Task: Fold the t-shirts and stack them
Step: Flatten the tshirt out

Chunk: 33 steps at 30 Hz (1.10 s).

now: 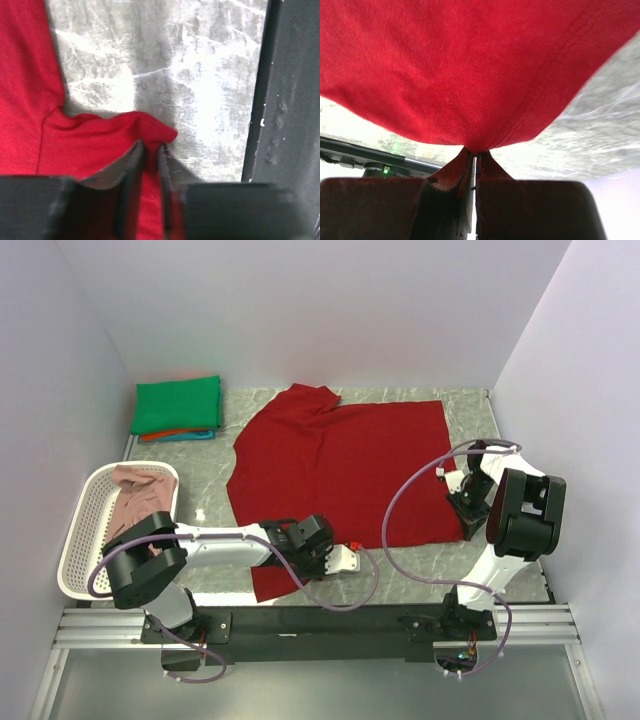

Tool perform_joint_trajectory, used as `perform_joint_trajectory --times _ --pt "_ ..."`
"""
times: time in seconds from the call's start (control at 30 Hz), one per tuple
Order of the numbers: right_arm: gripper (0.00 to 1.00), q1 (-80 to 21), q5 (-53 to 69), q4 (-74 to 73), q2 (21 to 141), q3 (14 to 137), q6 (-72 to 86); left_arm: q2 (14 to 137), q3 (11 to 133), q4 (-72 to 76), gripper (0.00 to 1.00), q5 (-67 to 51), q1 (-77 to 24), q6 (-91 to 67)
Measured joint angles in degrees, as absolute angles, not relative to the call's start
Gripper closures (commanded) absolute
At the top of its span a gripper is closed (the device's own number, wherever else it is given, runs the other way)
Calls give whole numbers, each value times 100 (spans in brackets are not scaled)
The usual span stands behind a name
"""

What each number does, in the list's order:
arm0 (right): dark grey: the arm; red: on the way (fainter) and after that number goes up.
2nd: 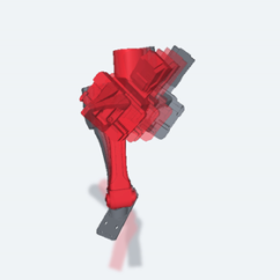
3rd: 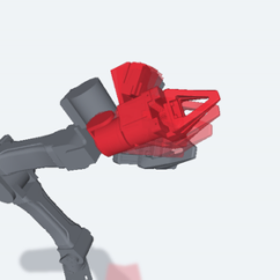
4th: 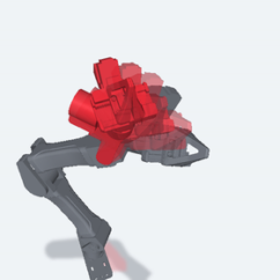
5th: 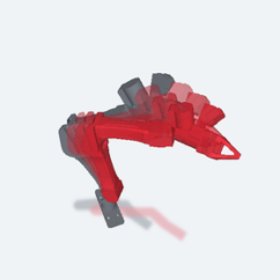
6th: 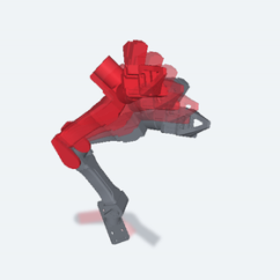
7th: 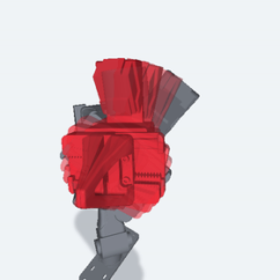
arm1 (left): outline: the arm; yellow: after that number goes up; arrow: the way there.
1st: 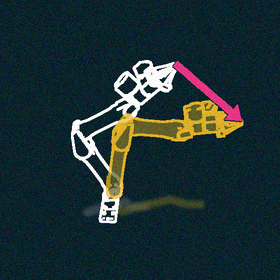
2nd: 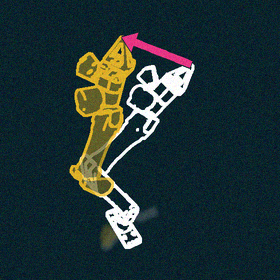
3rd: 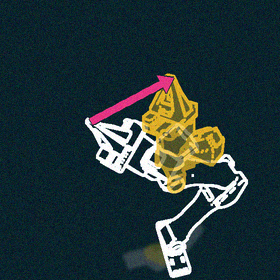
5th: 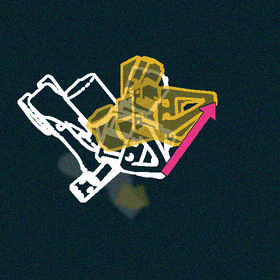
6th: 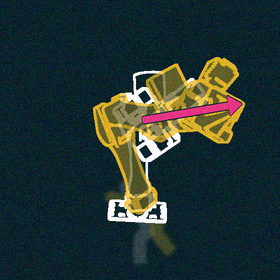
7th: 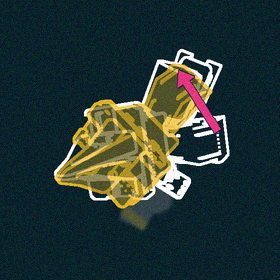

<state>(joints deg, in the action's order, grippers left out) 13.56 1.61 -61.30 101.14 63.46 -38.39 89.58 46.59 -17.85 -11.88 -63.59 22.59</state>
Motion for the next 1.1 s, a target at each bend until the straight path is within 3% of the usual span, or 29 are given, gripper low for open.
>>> perform_joint_trajectory --times 0.03,0.07,0.47,0.67,0.7,0.73,0.77,0.83,0.87,1.0,1.1 --pt "100 1356 158 -6145 10143 6396 -3839 8954 4659 -1789 95 -1175 -6353 2303" --pt "100 1356 158 -6147 10156 6434 -3839 8941 4659 -1822 99 -1177 -6342 2331" --pt "100 1358 82 -6462 10165 6834 -4025 7463 4718 -3439 99 -1970 -5297 2917" --pt "100 1369 -113 -6434 10165 6383 -4189 7568 4727 -3872 95 -2423 -5380 3083" --pt "98 1369 -137 -6434 10165 6307 -4200 7618 4727 -3889 89 -2462 -5419 3083" --pt "90 1369 -172 -6425 10165 6217 -4219 7684 4727 -3898 72 -2506 -5487 3083" --pt "64 1369 -209 -6427 10165 6147 -4237 7749 4729 -3900 65 -2556 -5579 3070" --pt "42 1374 -259 -6434 10160 6053 -4311 7839 4744 -3972 55 -2681 -5728 3028" --pt "37 1376 -279 -6445 10158 6027 -4344 7852 4755 -4023 53 -2740 -5767 3028" --pt "34 1380 -257 -6606 10025 6034 -4539 7693 4816 -4311 53 -2982 -5568 3039" --pt "39 1382 -8 -6997 9977 6517 -4550 7456 4943 -4598 55 -3068 -4906 3096"
